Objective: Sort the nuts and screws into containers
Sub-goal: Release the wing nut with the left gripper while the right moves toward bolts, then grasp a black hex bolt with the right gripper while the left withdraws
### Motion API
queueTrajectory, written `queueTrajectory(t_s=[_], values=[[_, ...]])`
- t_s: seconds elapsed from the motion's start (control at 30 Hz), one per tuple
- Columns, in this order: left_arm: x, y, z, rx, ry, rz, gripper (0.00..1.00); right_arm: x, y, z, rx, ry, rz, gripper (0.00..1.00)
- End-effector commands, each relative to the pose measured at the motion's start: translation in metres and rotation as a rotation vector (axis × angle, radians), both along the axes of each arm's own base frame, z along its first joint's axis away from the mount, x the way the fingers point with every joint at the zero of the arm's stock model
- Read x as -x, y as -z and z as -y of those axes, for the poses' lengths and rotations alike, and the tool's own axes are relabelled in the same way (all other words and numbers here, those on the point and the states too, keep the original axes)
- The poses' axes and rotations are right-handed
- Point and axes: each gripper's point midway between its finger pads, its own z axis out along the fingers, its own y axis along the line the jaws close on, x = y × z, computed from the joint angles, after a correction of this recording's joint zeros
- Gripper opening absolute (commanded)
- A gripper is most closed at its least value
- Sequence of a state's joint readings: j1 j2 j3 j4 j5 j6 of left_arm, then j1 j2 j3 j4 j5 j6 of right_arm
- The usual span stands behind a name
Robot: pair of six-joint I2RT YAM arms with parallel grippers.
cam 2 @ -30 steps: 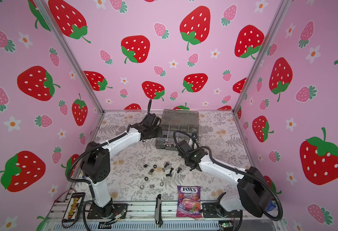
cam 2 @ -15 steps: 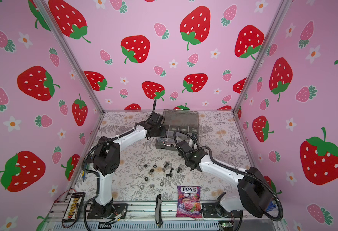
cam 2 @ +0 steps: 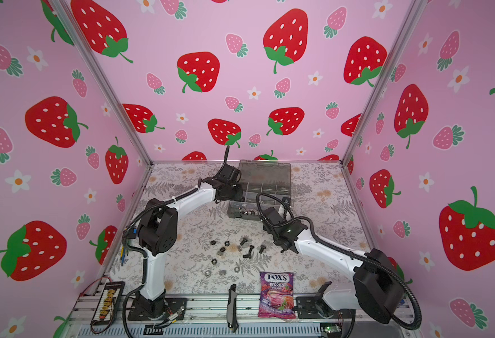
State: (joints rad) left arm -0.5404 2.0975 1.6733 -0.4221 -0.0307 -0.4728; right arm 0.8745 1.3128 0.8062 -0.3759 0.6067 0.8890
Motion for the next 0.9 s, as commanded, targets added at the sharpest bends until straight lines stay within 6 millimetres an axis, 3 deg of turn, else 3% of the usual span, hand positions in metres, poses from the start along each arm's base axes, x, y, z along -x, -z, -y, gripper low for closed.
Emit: queueTrajectory(t_s=[0.0,0.13,0.4,0.63,0.87], values=[[0.005,-0.021,-0.003,0.022,-0.002,0.025,0.41,0.015,0.009,0.004,0.006,-0.022,-0.061,1.0],[0.012,-0.041,-0.01,0.04,-0.019,0.054,0.47,0.032,0.019,0.002,-0.01,-0.042,-0.14,0.99],[0.042,-0.079,-0.04,0.079,-0.107,0.127,0.66,0.069,0.039,-0.019,-0.084,-0.121,-0.294,0.82],[0.073,-0.092,-0.083,0.087,-0.231,0.17,1.0,0.085,0.059,-0.042,-0.11,-0.208,-0.374,0.71],[0.103,-0.089,-0.131,0.095,-0.368,0.184,0.99,0.089,0.077,-0.055,-0.069,-0.271,-0.434,0.6]])
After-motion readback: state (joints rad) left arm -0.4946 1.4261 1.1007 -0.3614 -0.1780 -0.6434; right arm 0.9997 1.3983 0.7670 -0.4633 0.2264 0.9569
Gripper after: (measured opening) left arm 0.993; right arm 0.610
